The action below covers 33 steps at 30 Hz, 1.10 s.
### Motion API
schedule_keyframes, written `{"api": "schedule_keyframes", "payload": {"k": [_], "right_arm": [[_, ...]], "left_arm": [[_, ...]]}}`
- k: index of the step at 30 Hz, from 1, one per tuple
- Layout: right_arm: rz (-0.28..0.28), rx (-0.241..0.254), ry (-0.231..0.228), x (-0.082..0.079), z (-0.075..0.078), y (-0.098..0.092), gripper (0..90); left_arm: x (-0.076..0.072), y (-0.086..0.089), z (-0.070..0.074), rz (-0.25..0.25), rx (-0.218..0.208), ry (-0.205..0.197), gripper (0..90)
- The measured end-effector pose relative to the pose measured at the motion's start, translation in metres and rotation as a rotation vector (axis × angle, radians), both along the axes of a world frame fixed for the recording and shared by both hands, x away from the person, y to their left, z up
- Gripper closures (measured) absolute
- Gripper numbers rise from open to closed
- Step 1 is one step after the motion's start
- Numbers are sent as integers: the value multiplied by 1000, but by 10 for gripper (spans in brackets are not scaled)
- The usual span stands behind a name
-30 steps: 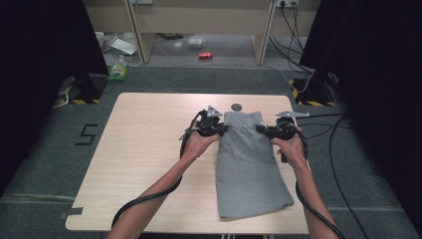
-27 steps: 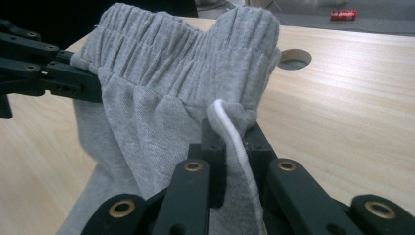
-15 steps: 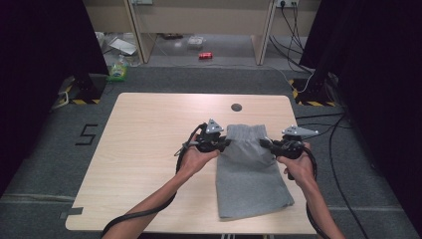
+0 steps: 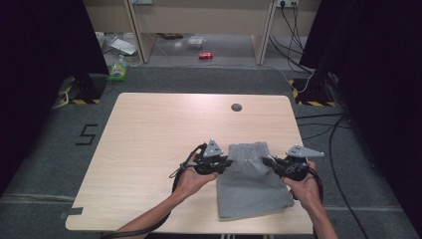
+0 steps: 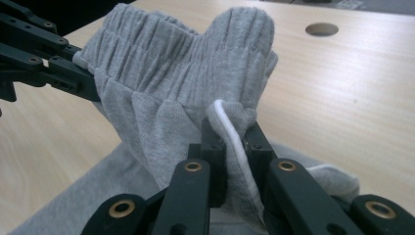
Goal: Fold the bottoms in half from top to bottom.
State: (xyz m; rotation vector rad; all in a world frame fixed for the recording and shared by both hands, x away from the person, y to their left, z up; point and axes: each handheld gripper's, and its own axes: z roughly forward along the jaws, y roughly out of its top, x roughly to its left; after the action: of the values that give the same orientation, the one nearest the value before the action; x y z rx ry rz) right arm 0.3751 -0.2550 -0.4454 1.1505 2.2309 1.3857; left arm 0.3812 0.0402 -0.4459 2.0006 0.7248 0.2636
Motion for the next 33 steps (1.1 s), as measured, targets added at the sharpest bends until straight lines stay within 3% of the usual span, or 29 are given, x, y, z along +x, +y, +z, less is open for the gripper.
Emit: {"api": "schedule_keyframes", "payload": {"k": [13, 21, 25, 30, 33], "right_arm": [[4, -46, 43, -33, -27, -9, 831], [2, -58, 62, -41, -36, -11, 775], [-4, -44, 78, -42, -31, -9, 622], [-18, -55, 30, -39, -9, -7, 544], [-22, -59, 35, -35, -4, -4, 516]], "left_arm": [[-29, -9, -32, -47, 1, 37, 787], [-37, -9, -47, -57, 3, 61, 767], [-40, -9, -49, -62, 3, 61, 750], [-43, -11, -47, -80, -8, 76, 676], [-45, -10, -42, -106, -17, 90, 579]]}}
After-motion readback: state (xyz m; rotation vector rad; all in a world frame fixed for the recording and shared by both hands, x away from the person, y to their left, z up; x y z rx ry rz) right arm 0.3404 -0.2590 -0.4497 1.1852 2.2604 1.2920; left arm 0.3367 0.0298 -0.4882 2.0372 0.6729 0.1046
